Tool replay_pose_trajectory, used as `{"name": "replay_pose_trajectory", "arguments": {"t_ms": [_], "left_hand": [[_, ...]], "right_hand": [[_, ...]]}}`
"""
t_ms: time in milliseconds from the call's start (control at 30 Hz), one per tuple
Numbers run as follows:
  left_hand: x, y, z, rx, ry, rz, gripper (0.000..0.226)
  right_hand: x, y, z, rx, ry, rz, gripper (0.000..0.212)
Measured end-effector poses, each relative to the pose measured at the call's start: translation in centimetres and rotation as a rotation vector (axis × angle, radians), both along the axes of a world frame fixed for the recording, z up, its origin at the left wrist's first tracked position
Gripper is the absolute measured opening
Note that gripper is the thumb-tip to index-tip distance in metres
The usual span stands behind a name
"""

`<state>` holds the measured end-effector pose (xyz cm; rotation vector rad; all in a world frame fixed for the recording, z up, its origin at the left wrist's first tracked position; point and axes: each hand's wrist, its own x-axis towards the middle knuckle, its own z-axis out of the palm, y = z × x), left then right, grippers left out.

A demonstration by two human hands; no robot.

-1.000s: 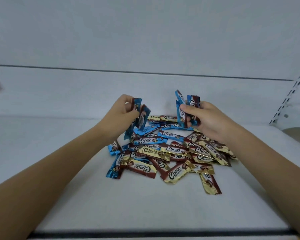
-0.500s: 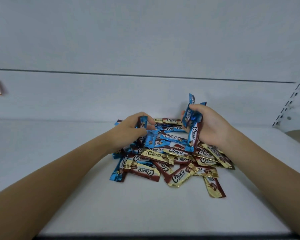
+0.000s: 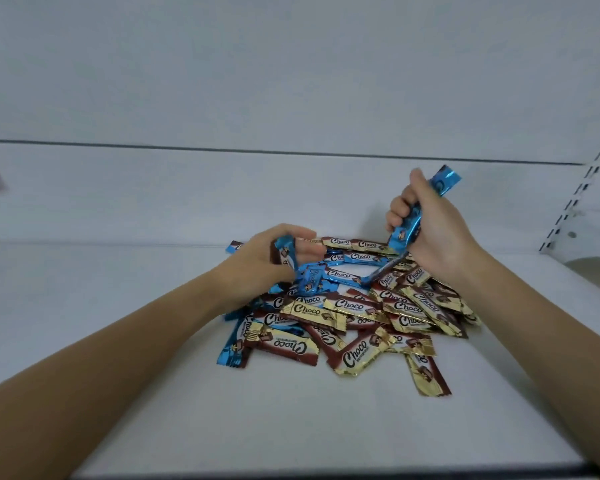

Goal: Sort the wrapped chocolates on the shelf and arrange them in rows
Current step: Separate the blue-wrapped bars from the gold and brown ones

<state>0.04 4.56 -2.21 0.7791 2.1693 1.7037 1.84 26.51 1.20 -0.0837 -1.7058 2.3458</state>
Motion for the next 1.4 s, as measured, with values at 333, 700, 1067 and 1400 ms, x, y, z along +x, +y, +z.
{"name": "replay_pose_trajectory", "arguments": {"t_ms": [333, 700, 1067, 1400], "left_hand": [[-0.5, 0.2, 0.5, -0.303, 0.265, 0.217, 0.030], [0.1, 2.3, 0.3, -0.764, 0.395, 0.116, 0.030], [-1.0, 0.6, 1.4, -0.415, 0.365, 0.378, 0.020], [-3.1, 1.0, -0.5, -0.882, 0.542, 0.244, 0.044]], "right_hand": [[1.3, 2.1, 0.4, 1.696, -0.242, 0.325, 0.028], [0.7, 1.4, -0.7, 1.707, -0.122, 0.203, 0.019], [0.3, -2.4, -2.1, 1.704, -0.101, 0.339, 0.029], [0.2, -1.8, -1.6, 1.589, -0.050, 0.232, 0.020]]}}
